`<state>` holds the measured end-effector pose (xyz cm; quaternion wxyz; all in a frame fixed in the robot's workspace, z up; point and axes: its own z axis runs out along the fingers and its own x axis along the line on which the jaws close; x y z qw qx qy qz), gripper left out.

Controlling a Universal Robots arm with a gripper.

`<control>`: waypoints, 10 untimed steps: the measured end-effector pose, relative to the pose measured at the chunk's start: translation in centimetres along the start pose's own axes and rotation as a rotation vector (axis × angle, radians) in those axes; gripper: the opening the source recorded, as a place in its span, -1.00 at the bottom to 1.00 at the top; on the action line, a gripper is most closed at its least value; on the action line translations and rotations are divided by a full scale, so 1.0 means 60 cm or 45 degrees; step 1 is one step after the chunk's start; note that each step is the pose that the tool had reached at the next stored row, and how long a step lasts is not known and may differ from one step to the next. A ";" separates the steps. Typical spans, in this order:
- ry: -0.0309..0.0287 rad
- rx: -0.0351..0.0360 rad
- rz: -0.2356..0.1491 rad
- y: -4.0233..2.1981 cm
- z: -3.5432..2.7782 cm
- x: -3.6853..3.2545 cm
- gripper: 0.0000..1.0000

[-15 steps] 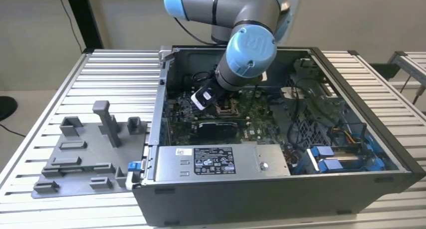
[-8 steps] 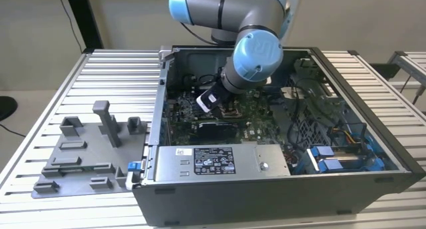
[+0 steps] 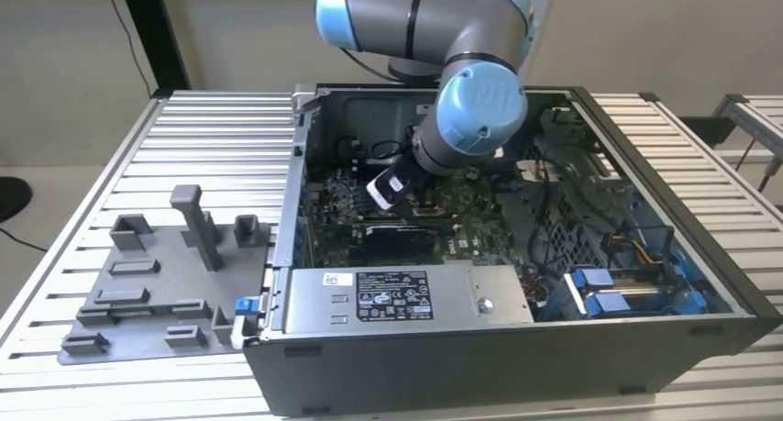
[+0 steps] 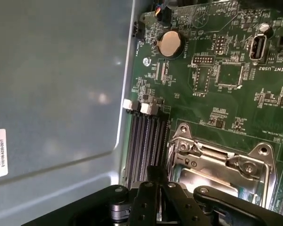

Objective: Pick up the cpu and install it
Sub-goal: 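Install the first cpu locking lever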

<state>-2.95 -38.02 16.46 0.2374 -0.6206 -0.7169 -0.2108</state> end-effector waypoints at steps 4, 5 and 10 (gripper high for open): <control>0.0126 -0.0016 -0.001 0.000 -0.013 0.009 -1.00; 0.0125 -0.0018 -0.001 0.000 -0.020 0.013 -1.00; 0.0118 -0.0013 -0.001 -0.012 -0.045 0.032 -1.00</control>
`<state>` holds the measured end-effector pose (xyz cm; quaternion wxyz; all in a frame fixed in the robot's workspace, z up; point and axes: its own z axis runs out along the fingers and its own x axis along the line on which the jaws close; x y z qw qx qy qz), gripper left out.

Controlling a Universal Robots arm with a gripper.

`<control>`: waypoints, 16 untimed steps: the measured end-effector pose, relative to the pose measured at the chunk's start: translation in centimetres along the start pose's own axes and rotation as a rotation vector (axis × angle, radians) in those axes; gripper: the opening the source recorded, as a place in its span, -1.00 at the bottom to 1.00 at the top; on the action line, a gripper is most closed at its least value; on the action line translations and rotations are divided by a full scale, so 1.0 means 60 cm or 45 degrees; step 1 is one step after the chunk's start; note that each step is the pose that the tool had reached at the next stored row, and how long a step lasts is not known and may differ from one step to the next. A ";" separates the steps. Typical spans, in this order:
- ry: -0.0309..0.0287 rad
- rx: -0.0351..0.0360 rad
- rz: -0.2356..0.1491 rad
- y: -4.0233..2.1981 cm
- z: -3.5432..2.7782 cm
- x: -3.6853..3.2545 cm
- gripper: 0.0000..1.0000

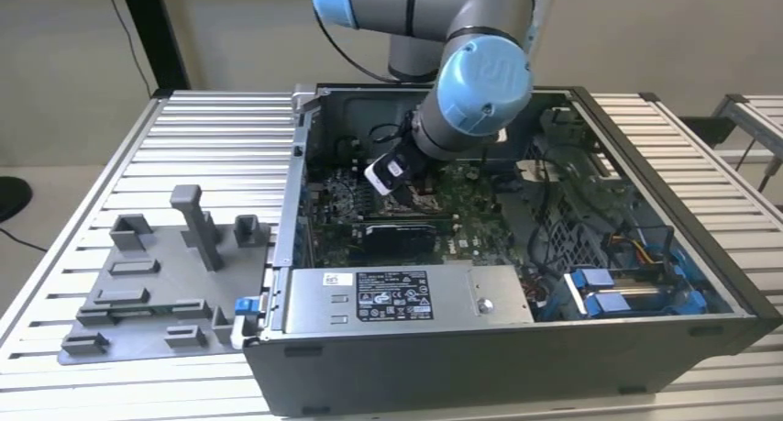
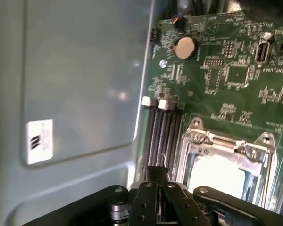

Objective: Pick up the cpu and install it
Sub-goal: 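Install the first cpu locking lever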

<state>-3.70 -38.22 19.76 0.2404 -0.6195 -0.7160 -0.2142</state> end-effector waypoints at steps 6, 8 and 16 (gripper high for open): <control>-0.0075 0.0007 0.001 -0.016 -0.014 0.011 -1.00; -0.0148 0.0016 0.001 -0.019 -0.017 0.012 -1.00; -0.0988 0.0117 0.008 -0.021 -0.031 0.022 -1.00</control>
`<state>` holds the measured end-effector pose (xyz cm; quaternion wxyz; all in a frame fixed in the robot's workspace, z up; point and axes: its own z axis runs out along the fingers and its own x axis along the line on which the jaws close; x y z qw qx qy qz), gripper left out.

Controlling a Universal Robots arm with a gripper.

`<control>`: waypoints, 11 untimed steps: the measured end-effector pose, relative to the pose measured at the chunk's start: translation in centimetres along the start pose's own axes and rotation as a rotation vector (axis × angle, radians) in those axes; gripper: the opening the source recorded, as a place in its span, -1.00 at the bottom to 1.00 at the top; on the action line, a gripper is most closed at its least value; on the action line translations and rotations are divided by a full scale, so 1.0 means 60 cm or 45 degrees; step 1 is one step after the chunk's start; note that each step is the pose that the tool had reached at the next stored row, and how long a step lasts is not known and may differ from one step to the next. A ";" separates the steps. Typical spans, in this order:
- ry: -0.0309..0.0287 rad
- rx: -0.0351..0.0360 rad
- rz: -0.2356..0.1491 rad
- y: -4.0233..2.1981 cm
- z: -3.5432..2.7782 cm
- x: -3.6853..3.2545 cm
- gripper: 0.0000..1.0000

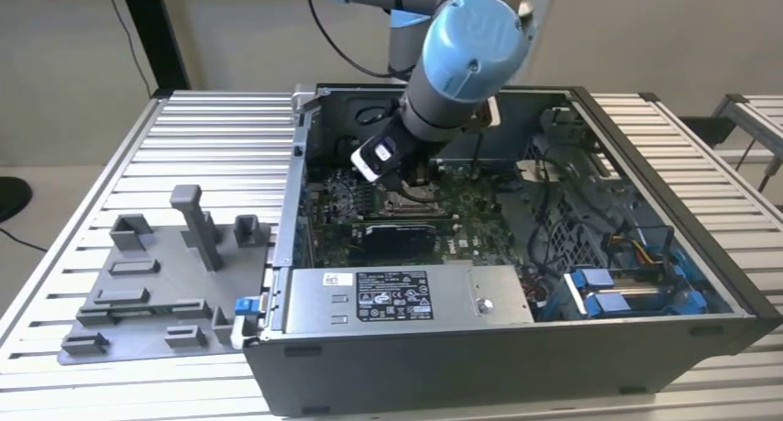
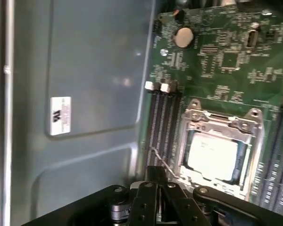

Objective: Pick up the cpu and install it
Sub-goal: 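Install the first cpu locking lever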

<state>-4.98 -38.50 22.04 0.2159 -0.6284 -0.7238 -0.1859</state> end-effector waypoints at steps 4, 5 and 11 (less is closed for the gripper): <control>-0.0883 0.0104 0.007 0.000 0.001 0.001 -1.00; -0.1078 0.0127 0.009 0.000 0.001 0.001 -1.00; -0.2060 0.0244 0.016 0.000 -0.009 0.008 -1.00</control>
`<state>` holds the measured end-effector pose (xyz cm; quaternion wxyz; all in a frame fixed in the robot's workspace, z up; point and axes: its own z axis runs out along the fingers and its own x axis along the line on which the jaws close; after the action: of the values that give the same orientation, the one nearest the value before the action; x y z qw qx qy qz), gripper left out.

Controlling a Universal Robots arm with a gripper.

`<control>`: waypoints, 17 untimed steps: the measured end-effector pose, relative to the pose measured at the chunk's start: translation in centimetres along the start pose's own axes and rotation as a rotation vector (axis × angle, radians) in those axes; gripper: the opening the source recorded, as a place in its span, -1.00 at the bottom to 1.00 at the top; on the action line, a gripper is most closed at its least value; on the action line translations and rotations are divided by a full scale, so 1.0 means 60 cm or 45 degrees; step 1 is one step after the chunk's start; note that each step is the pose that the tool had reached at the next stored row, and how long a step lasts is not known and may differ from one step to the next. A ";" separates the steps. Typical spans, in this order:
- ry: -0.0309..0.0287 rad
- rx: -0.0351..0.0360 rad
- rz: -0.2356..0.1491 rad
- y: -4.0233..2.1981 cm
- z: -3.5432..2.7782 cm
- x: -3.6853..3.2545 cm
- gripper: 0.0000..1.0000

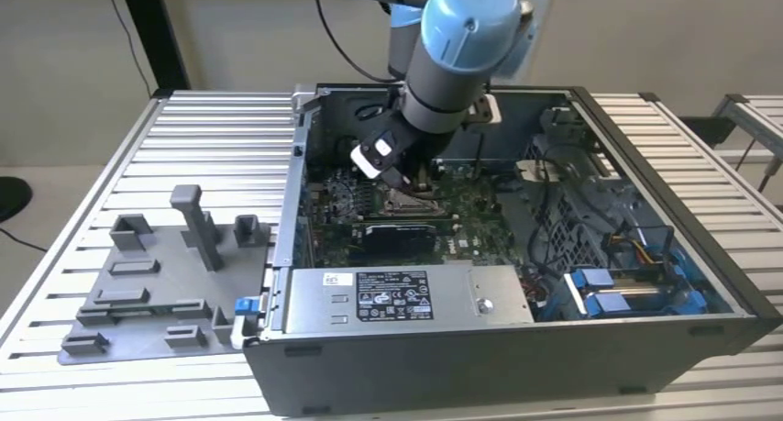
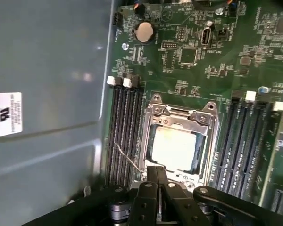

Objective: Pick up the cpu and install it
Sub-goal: 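Install the first cpu locking lever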

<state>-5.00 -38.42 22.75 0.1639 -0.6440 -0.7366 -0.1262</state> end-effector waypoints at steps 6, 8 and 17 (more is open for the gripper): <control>-0.0155 0.0016 0.001 -0.001 -0.031 0.014 -1.00; -0.0321 0.0033 0.003 -0.001 -0.034 0.015 -1.00; -0.2247 0.0263 0.018 -0.006 -0.034 0.016 -1.00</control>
<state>-5.30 -38.41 24.98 0.1059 -0.6560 -0.7448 -0.0602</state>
